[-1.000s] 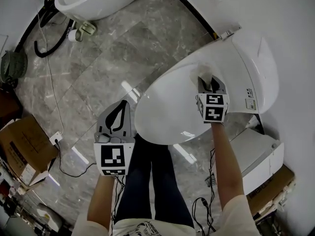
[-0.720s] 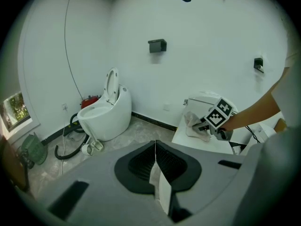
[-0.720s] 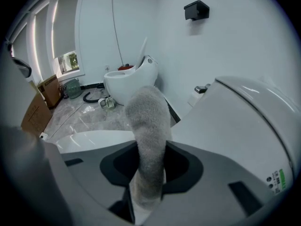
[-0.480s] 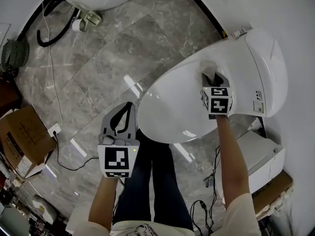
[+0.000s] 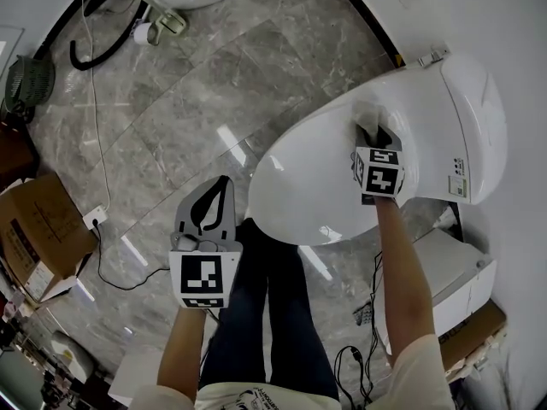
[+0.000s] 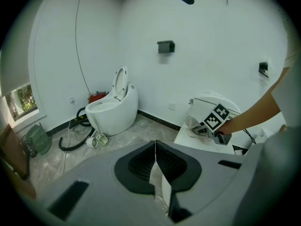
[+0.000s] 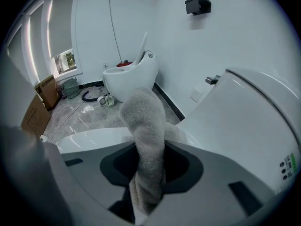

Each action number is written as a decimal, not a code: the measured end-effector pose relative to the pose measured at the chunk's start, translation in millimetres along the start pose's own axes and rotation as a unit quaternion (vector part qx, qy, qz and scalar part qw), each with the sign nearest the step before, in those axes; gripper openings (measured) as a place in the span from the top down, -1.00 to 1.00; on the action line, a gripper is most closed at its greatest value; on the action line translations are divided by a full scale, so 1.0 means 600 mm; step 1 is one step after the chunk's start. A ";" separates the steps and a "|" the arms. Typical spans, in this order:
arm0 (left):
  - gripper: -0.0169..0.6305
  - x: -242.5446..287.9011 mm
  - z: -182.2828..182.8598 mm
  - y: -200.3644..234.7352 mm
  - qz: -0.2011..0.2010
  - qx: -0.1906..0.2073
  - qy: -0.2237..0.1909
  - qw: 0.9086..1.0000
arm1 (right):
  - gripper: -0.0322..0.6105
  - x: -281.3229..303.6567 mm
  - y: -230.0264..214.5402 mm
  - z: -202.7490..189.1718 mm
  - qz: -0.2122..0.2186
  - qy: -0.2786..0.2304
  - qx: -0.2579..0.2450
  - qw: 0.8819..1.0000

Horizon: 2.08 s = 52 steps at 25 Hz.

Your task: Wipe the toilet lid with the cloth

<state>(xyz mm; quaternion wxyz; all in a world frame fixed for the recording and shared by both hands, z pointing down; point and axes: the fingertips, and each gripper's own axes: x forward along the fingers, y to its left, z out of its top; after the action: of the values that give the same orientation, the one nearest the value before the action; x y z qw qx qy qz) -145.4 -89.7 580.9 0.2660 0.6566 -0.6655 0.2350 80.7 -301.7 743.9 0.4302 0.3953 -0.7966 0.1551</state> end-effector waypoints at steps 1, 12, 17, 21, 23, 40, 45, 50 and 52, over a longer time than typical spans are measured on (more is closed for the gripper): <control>0.91 -0.003 -0.002 0.003 0.001 -0.002 0.000 1.000 | 0.54 -0.001 0.007 0.000 0.001 0.000 -0.002 1.000; 0.91 -0.036 -0.027 0.039 0.017 -0.017 0.002 1.000 | 0.54 -0.012 0.111 -0.004 0.021 -0.014 -0.045 0.999; 0.91 -0.046 -0.037 0.048 0.023 -0.021 0.002 1.000 | 0.54 -0.020 0.163 -0.009 0.040 -0.021 -0.053 0.998; 0.91 -0.053 -0.040 0.049 0.026 -0.024 0.001 0.999 | 0.54 -0.025 0.203 -0.012 0.060 -0.019 -0.060 0.996; 0.91 -0.057 -0.041 0.048 0.027 -0.025 0.001 0.999 | 0.54 -0.028 0.221 -0.014 0.071 -0.017 -0.068 0.995; 0.91 -0.092 -0.066 0.069 0.044 -0.037 0.000 0.998 | 0.54 -0.067 0.369 -0.055 0.131 -0.001 -0.133 0.982; 0.91 -0.100 -0.068 0.075 0.047 -0.041 -0.001 0.998 | 0.54 -0.082 0.409 -0.073 0.150 0.005 -0.148 0.977; 0.91 -0.106 -0.070 0.078 0.049 -0.041 -0.003 0.998 | 0.54 -0.104 0.451 -0.101 0.179 0.013 -0.170 0.969; 0.91 -0.109 -0.071 0.079 0.049 -0.041 -0.003 0.998 | 0.54 -0.115 0.469 -0.115 0.190 0.015 -0.184 0.964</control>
<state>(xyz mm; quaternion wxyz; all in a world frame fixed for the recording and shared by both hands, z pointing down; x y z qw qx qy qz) -191.0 -11.5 571.0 0.2785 0.6129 -0.7066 0.2181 -73.2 -47.0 754.3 0.4697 0.1483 -0.8655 0.0912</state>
